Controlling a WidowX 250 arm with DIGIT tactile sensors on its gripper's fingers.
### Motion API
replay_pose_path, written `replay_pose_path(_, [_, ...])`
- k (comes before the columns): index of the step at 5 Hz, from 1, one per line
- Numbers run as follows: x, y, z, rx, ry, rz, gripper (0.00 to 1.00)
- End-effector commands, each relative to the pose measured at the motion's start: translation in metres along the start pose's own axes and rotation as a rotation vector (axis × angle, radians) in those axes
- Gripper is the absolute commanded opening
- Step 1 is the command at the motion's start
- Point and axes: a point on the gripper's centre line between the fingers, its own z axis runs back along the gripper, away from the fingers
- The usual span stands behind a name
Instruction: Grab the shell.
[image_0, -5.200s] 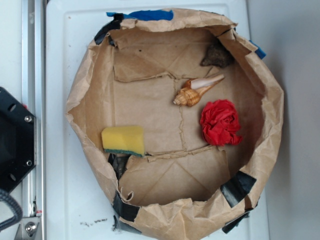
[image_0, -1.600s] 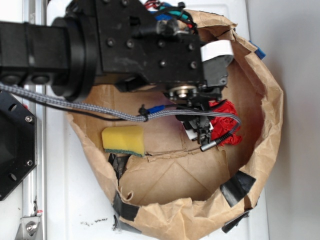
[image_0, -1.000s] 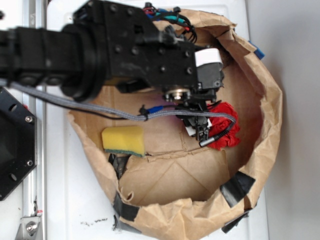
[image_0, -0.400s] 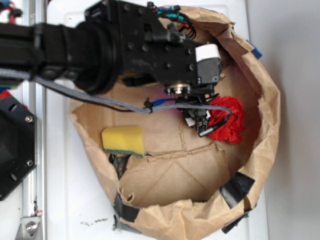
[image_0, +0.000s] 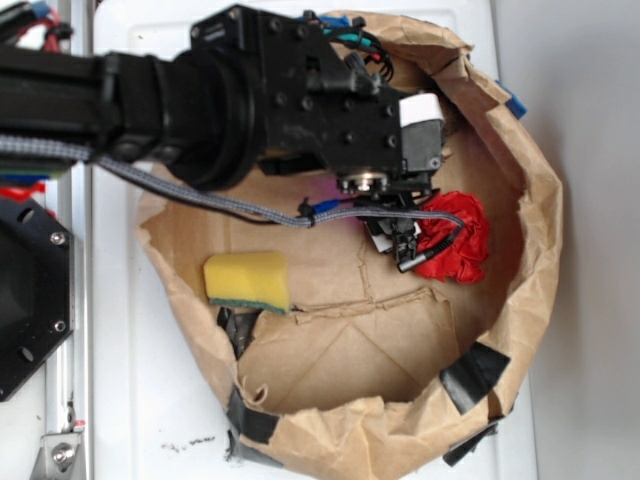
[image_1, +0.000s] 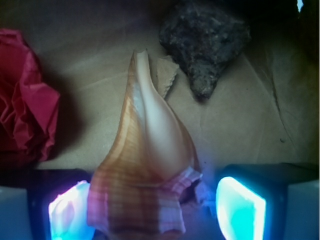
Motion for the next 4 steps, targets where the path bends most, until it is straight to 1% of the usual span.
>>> replay_pose_path(1, [0.011, 0.002, 0.009, -0.024, -0.038, 0.027, 0.00])
replay_pose_path(2, [0.010, 0.004, 0.017, -0.028, -0.024, 0.024, 0.00])
replay_pose_path(3, [0.006, 0.005, 0.038, -0.056, 0.033, 0.026, 0.00])
replay_pose_path(4, [0.000, 0.006, 0.064, -0.094, 0.118, -0.006, 0.00])
